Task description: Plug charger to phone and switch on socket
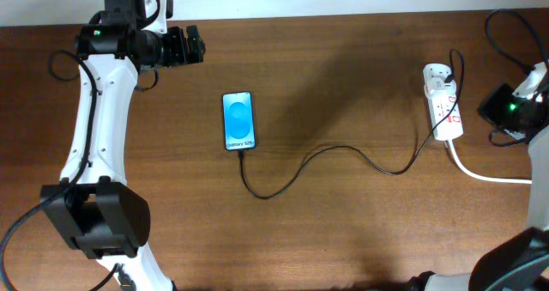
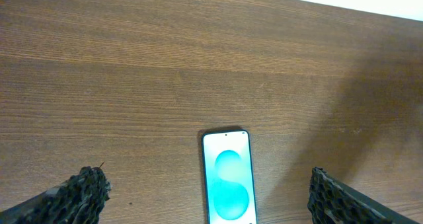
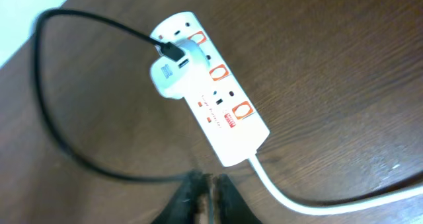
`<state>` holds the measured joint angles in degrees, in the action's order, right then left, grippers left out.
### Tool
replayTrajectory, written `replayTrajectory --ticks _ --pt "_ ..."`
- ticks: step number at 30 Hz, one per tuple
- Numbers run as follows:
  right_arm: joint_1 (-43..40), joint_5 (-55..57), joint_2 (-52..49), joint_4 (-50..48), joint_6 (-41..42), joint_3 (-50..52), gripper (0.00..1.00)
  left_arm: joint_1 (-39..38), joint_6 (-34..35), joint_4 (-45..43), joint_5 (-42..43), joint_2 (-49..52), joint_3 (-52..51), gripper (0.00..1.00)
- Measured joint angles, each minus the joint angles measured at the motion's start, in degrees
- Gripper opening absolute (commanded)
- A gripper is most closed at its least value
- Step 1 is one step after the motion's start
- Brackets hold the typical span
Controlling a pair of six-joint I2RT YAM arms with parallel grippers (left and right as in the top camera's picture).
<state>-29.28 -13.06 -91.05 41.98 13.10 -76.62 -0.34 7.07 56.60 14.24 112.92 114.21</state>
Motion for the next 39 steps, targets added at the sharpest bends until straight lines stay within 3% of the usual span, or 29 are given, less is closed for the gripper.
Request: replayTrajectory --ticks 1,2,3,4,10,22,39 --pt "0.0 0.3 -1.0 -0.6 -0.2 0.0 0.08 0.0 0.0 0.0 0.0 0.0 0.0 0.99" --pt "0.0 1.1 -2.0 -1.6 -0.2 0.0 0.16 0.0 0.0 0.0 0.0 0.0 0.0 1.00" --pt "0.0 1.6 -2.8 -2.8 -0.4 0.0 0.35 0.0 0.0 0.0 0.0 0.0 0.0 1.00" --pt "0.0 2.3 -4.1 -4.2 -1.3 0.0 0.46 0.0 0.0 0.0 0.0 0.0 0.0 0.99" --pt "0.0 3.5 -11.4 -10.4 -7.2 0.0 0.66 0.0 0.0 0.0 0.0 0.0 0.0 0.99" --pt "3.5 9.6 -22.5 -21.6 -15.2 -0.1 0.78 0.0 0.0 0.0 0.0 0.0 0.0 0.99" --pt "3.6 13.2 -25.7 -25.6 -11.4 -0.1 0.80 0.0 0.0 0.0 0.0 0.0 0.0 1.00"
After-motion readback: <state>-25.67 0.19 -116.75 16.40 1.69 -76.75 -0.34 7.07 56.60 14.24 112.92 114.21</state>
